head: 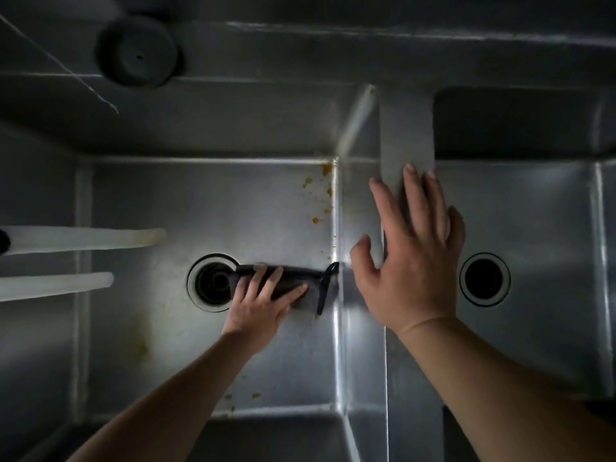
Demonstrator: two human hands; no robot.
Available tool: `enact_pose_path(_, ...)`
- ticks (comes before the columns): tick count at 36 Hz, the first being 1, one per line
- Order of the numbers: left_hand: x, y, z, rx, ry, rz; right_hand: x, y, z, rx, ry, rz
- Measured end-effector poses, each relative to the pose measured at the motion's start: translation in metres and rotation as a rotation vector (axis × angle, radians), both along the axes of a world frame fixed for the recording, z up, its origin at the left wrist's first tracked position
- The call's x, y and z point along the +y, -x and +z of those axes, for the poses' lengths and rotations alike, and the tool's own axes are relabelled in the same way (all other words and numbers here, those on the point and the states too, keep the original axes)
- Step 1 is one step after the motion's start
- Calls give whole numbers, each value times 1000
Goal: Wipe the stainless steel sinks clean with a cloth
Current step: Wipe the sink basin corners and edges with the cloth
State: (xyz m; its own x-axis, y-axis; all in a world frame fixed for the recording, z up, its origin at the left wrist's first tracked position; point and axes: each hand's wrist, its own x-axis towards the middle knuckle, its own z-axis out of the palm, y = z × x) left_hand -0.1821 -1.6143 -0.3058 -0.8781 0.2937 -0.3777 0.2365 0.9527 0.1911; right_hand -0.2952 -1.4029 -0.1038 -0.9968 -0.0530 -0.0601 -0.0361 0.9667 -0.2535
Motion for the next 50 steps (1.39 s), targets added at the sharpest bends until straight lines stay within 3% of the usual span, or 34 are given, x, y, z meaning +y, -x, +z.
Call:
enact_pose_path(2,-2,25,1,-23,11,147,-1,0,0,-9,-15,2)
enact_pose_path(7,15,124,-1,-70,-11,865,0,-1,-3,3,-24,-9)
enact_pose_path(11,47,181,-3,-44,-69,1028,1,-1,-3,16,-24,-2)
enact_pose_path(16,71,188,-8,8,-46,866,0,0,-4,27,-23,5)
enact_pose_path(23,81,201,-1,-70,-120,381,-1,-1,-1,7,-35,2)
enact_pose_path(31,101,208,13,-118,-155,551,-2,-1,-4,32,-34,-7)
enact_pose_path(35,89,206,9,-94,-154,461,-1,-1,-4,60,-38,-4)
enact_pose_path(41,77,104,9,-95,-93,263,-2,-2,-3,61,-3,-10)
enact_pose_path(46,47,4,12,-192,-68,-132,-2,-3,0,36,-10,-16)
enact_pose_path(50,16,15,12,-45,-35,-352,-3,-2,0,25,-22,-13)
